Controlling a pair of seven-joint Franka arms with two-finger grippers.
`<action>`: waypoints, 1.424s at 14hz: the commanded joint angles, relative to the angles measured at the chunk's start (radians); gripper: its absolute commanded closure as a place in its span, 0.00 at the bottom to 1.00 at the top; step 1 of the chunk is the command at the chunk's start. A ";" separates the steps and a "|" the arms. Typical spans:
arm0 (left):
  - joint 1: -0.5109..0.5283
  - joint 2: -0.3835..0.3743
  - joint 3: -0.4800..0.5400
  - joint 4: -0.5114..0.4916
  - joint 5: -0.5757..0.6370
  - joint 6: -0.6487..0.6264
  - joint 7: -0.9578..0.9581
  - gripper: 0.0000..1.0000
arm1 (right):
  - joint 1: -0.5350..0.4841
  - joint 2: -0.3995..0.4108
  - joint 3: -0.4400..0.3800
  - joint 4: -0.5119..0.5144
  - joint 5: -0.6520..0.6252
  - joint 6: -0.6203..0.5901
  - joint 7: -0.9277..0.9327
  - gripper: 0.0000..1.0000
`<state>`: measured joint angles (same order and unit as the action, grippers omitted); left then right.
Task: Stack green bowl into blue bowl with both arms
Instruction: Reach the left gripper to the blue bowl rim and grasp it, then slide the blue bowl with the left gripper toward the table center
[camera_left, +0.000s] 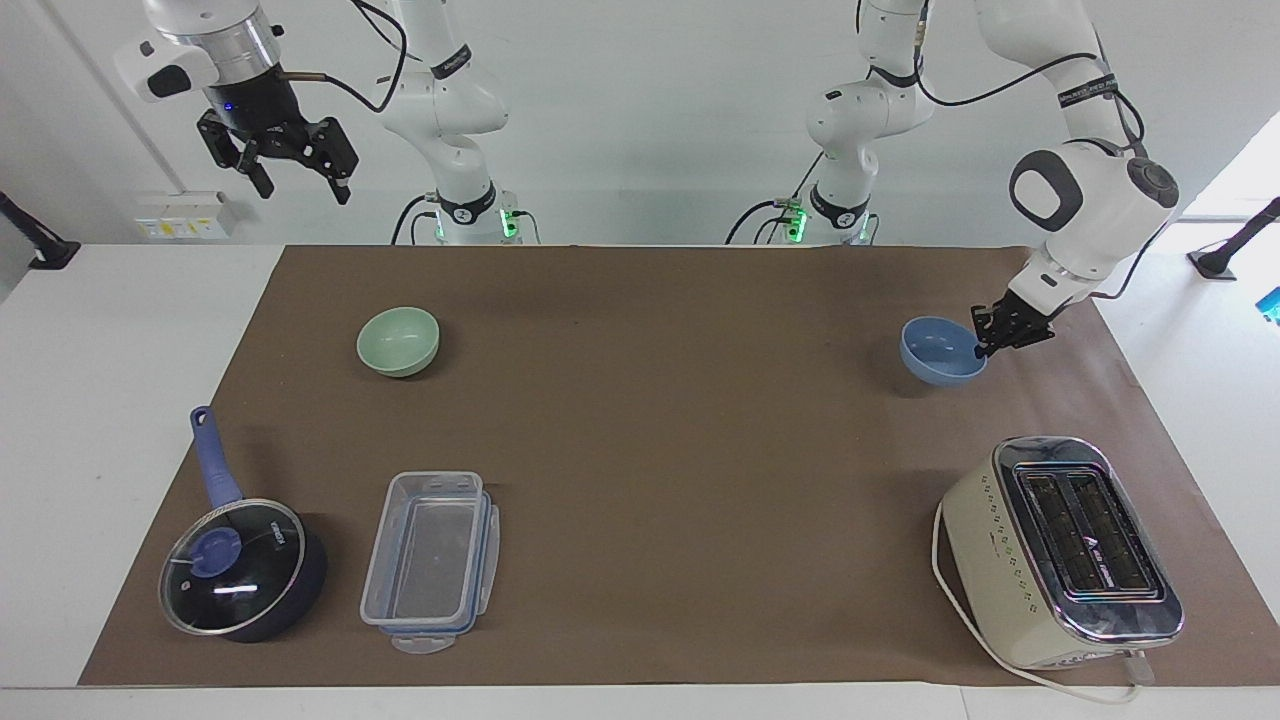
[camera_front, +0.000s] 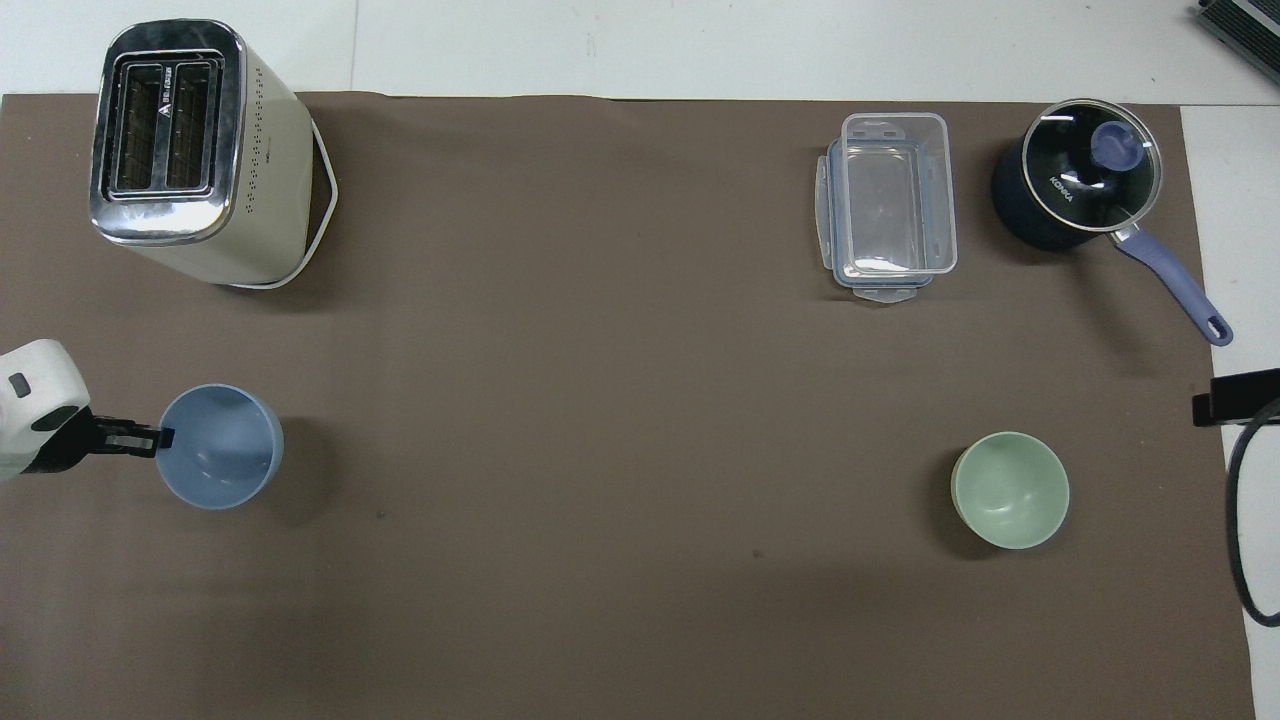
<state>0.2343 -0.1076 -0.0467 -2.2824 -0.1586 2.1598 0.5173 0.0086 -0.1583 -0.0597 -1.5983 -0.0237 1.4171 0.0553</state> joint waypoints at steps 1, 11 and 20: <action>-0.052 -0.037 -0.004 0.059 -0.015 -0.110 -0.041 1.00 | -0.015 -0.024 0.008 -0.029 0.002 0.010 -0.022 0.00; -0.485 0.090 -0.004 0.233 0.019 -0.044 -0.728 1.00 | -0.016 -0.024 0.004 -0.032 0.002 0.008 -0.023 0.00; -0.780 0.253 -0.012 0.218 0.005 0.090 -1.011 1.00 | -0.016 -0.024 0.003 -0.034 0.002 0.008 -0.023 0.00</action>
<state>-0.5082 0.1724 -0.0752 -1.9902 -0.1214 2.1809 -0.4817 0.0065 -0.1584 -0.0611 -1.6032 -0.0237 1.4171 0.0553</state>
